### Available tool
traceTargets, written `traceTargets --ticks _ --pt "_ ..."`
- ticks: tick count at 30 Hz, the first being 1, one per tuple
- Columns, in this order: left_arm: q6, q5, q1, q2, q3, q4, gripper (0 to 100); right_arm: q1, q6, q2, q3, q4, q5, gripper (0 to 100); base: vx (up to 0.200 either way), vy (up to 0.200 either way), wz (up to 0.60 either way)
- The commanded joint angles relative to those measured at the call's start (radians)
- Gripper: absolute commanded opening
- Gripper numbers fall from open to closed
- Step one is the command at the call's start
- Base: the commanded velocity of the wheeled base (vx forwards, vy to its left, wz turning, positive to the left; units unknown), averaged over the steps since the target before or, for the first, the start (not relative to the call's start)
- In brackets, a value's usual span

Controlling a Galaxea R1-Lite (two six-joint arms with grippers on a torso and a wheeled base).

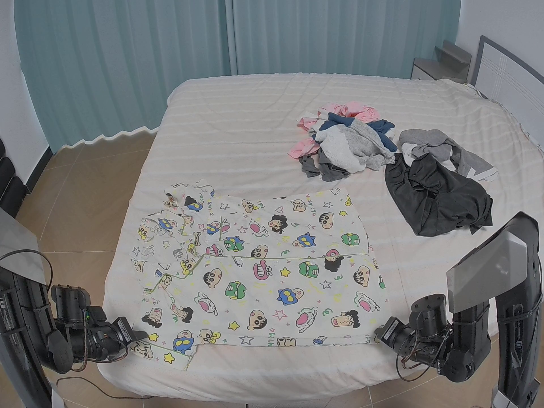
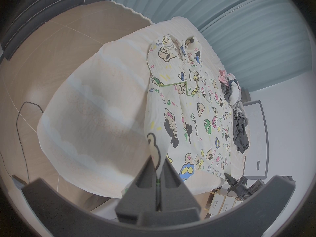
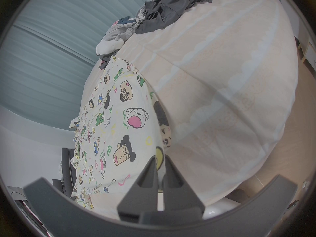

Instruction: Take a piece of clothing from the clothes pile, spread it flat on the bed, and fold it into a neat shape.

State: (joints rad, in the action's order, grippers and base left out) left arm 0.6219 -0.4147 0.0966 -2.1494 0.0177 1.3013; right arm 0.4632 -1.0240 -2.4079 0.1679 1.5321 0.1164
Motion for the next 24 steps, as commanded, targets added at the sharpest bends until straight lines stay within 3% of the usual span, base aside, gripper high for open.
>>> traceTargets --ticks 1,6,11,24 --pt "0.001 0.002 0.0 0.019 -0.016 -0.002 0 -0.005 0.005 0.013 -0.025 0.0 0.0 0 0.0 0.0 0.0" --pt "0.002 0.001 -0.009 0.078 -0.016 -0.025 0 -0.005 0.025 0.049 -0.06 0.0 -0.001 0 0.0 0.0 0.0" --pt "0.001 0.002 -0.026 0.144 -0.015 -0.16 0 -0.001 0.042 0.073 -0.09 0.0 -0.003 0 0.0 0.0 0.0" --pt "0.001 0.002 -0.026 0.192 -0.015 -0.356 0 0.041 0.05 0.112 -0.168 0.0 -0.004 0 0.0 0.0 0.0"
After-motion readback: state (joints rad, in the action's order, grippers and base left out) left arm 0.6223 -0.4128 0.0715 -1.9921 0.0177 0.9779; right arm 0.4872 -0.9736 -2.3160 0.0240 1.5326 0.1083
